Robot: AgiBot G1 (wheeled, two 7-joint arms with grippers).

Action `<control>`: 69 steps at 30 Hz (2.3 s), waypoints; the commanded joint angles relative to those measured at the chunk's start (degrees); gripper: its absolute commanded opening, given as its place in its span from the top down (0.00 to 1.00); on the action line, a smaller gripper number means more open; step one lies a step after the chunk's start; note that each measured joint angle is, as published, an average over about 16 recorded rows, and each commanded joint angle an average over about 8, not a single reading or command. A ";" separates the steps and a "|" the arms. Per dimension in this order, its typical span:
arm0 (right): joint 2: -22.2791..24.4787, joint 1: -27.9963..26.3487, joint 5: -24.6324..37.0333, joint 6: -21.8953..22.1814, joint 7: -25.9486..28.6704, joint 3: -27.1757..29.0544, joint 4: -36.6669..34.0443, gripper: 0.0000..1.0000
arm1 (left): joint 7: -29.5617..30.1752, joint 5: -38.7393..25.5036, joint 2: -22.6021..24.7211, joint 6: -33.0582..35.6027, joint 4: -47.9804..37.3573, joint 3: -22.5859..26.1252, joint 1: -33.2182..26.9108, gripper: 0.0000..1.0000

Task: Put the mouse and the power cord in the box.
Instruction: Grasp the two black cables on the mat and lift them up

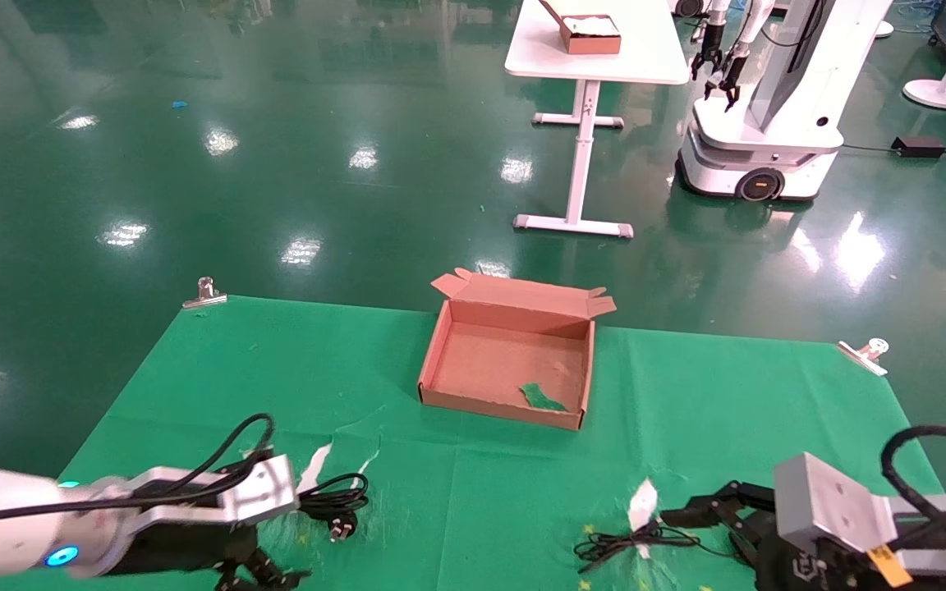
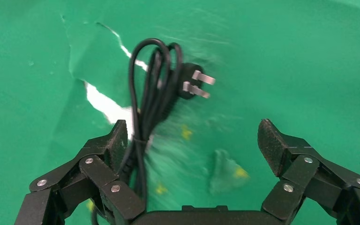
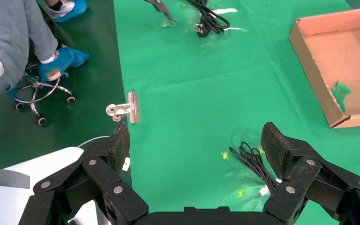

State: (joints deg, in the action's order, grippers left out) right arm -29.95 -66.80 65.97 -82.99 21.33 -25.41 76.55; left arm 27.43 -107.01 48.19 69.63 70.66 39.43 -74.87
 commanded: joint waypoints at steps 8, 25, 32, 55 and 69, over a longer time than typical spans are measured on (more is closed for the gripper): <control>-0.34 -0.03 0.09 -0.13 0.11 -0.30 0.28 0.00 | 1.51 -10.75 6.44 -4.78 -6.14 3.13 -2.96 0.00; -0.75 -0.11 0.01 -0.04 0.09 -0.53 0.31 0.00 | 0.81 -16.16 7.95 -8.18 -11.53 4.62 -3.12 0.00; -0.81 0.00 0.27 -0.19 0.35 -0.88 0.41 0.00 | 0.41 -16.33 7.81 -9.09 -11.82 4.43 -3.21 0.00; -11.42 -12.53 27.09 -3.91 -0.78 -12.39 -5.17 0.00 | -0.55 -15.63 7.50 -9.25 -11.78 4.27 -3.16 0.00; -33.33 -24.37 43.08 1.59 -19.55 -21.58 -37.51 0.00 | -0.57 -15.62 7.51 -9.26 -11.80 4.27 -3.16 0.00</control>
State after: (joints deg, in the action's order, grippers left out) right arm -62.67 -90.94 108.50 -81.43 2.29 -46.64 39.46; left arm 26.85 -122.63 55.70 60.37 58.86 43.70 -78.04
